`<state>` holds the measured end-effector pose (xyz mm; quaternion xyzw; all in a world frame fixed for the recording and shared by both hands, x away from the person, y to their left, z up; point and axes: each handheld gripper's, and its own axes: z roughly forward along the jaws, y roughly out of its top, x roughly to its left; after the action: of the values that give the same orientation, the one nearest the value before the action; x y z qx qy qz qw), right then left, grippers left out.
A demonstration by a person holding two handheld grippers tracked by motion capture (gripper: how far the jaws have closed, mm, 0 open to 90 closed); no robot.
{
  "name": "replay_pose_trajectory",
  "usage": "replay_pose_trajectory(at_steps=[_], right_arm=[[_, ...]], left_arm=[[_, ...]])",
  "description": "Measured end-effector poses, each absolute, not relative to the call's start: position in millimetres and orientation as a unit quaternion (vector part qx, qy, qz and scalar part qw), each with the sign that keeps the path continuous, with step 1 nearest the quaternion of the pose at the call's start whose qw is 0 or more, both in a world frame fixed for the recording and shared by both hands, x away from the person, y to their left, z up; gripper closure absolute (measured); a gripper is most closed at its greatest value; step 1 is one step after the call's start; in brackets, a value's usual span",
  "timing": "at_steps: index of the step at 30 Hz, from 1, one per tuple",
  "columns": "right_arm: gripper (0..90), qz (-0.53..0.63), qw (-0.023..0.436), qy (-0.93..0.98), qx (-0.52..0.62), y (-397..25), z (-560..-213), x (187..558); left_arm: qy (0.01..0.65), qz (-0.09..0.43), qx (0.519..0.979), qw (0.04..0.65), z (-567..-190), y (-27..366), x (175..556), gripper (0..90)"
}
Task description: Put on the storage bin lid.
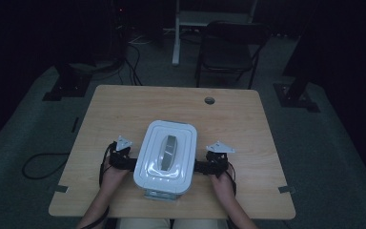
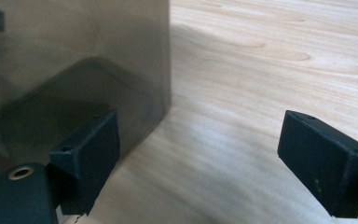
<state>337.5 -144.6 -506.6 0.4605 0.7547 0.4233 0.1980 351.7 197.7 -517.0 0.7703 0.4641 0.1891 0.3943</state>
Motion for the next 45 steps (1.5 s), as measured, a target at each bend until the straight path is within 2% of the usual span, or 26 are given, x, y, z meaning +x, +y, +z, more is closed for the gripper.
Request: replay_pose_trajectory(at_steps=[12,21,29,45], right_arm=[[12.8,0.408,0.219,0.757,0.460,-156,-504,352],[13.5,0.409,0.212,0.748,0.478,-183,-505,355],[13.1,0.405,0.224,0.743,0.483,-202,-506,352],[12.8,0.408,0.206,0.749,0.480,-217,-508,352]], left_arm=[[0.451,0.184,0.787,0.378,-516,177,349,0.6],[0.430,0.167,0.806,0.371,-519,152,351,0.6],[0.410,0.163,0.818,0.368,-521,132,357,0.6],[0.390,0.160,0.826,0.374,-521,129,352,0.5]])
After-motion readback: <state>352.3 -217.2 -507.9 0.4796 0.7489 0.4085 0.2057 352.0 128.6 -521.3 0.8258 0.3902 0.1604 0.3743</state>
